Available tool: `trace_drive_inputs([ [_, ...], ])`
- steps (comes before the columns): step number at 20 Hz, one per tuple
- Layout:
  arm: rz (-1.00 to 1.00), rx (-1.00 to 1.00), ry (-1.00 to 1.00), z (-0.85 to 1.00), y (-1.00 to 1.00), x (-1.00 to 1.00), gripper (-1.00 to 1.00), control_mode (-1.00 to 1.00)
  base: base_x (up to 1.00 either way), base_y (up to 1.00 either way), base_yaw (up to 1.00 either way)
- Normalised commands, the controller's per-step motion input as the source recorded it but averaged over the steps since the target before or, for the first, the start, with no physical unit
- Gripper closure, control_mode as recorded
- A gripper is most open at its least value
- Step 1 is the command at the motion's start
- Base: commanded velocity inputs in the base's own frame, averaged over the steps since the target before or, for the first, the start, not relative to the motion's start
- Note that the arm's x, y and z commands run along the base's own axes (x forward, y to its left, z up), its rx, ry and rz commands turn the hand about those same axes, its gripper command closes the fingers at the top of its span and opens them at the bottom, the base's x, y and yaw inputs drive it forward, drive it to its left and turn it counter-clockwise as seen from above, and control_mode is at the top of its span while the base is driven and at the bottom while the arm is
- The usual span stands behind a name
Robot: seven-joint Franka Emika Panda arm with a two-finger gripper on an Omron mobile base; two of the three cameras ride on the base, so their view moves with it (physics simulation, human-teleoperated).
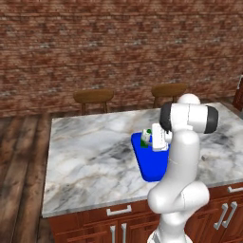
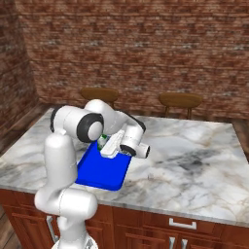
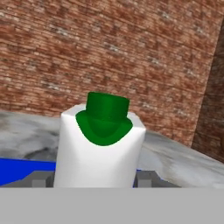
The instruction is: Take out the milk from the fridge and place it on the tray on the counter. Then take the sugar cube near the tray and place it in the tray.
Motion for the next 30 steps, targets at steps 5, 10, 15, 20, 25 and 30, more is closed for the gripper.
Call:
trace_drive_inputs([
  [5,0.00,0.00,-0.10,-0.30,0.16,-0.01,-1.00,-1.00,0.00,0.00,0.00],
  [10,0.00,0.00,-0.01,0.04,0.02,0.00,-1.00,-1.00,0.00,0.00,0.00],
  [15,0.00,0.00,0.00,0.33,0.00,0.00,-1.00,-1.00,0.00,0.00,0.00],
  [20,0.00,0.00,0.00,0.34,0.00,0.00,-1.00,-1.00,0.00,0.00,0.00],
  [25,0.00,-0.01,0.00,0.38,0.00,-0.05,-1.00,-1.00,0.00,0.00,0.00],
  [30,-0.01,-0.01,0.00,0.41,-0.22,-0.17,-1.00,-1.00,0.00,0.00,0.00],
])
